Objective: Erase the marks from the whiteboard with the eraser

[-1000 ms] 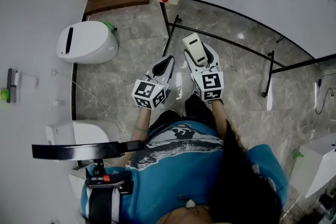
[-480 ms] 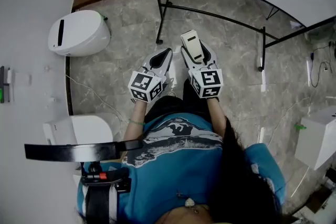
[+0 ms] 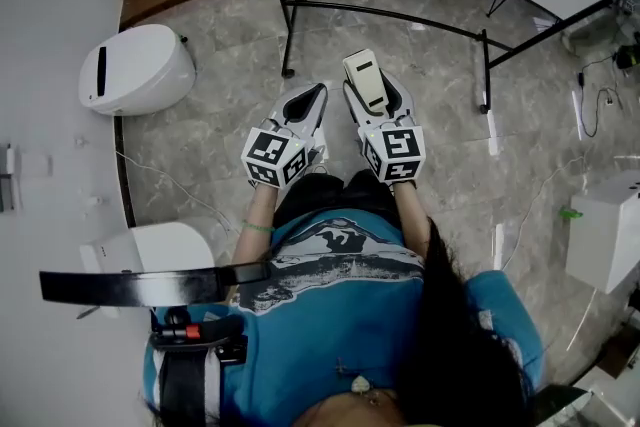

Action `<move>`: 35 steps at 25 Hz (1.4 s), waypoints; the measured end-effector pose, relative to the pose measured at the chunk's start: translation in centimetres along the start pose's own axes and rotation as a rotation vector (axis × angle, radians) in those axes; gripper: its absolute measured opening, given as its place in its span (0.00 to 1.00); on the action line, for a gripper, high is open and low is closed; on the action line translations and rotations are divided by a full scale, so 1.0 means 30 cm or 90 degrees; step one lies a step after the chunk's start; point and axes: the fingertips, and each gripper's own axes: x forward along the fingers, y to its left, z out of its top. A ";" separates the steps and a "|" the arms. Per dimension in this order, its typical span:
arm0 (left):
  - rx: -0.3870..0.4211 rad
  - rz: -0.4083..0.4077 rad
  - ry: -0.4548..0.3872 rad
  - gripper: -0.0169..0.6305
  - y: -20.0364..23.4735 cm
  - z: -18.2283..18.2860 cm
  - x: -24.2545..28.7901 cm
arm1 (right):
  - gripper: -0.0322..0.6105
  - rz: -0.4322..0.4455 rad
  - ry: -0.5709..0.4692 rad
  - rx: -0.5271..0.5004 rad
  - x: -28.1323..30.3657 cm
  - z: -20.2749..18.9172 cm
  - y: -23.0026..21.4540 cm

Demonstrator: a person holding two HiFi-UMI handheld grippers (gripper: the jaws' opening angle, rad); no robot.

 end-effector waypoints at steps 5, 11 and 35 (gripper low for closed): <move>0.001 -0.004 -0.008 0.03 -0.067 0.019 0.030 | 0.46 -0.006 0.002 -0.005 -0.074 0.002 -0.046; -0.020 -0.008 -0.014 0.03 -0.218 -0.004 0.062 | 0.46 -0.013 0.007 -0.011 -0.198 -0.002 -0.122; 0.020 -0.032 0.016 0.03 -0.626 -0.125 0.066 | 0.46 -0.039 -0.005 0.012 -0.577 -0.098 -0.271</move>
